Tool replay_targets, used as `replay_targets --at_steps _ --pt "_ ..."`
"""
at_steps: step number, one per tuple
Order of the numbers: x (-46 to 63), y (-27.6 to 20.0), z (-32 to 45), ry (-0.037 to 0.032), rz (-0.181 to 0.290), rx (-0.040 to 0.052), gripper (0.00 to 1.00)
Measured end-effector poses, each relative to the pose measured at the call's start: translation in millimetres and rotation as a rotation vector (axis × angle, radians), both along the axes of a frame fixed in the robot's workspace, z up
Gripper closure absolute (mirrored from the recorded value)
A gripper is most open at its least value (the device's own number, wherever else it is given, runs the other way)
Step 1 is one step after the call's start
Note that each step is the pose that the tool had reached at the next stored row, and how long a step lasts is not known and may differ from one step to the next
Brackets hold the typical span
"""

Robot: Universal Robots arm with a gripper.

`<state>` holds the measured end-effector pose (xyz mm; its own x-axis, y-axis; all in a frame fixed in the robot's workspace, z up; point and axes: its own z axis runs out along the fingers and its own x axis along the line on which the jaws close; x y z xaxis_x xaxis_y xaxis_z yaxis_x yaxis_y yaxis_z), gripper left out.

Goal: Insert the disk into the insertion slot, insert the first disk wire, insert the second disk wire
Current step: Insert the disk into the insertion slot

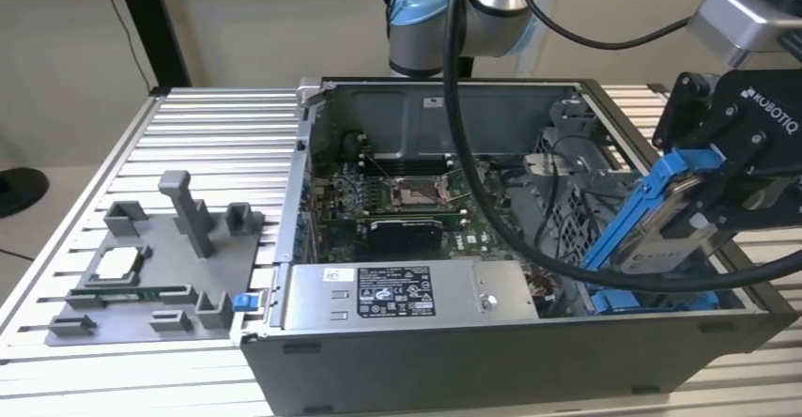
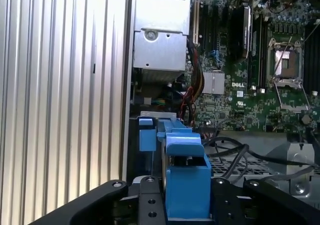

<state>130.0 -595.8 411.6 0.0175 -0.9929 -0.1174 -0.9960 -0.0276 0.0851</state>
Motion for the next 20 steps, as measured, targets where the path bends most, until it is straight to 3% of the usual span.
replay_targets --at_steps 3,6,11,17,20 --pt "0.7 0.0 -1.8 0.0000 0.000 0.0116 1.00" --pt "2.1 -0.3 -2.7 -0.0002 0.000 0.0165 1.00" --pt "2.7 -3.0 -3.4 0.0000 0.000 0.0173 1.00" --pt "2.6 -3.2 -7.6 0.0002 0.000 0.0171 1.00" --pt "2.4 -3.2 -8.7 0.0000 0.000 0.0212 1.00"
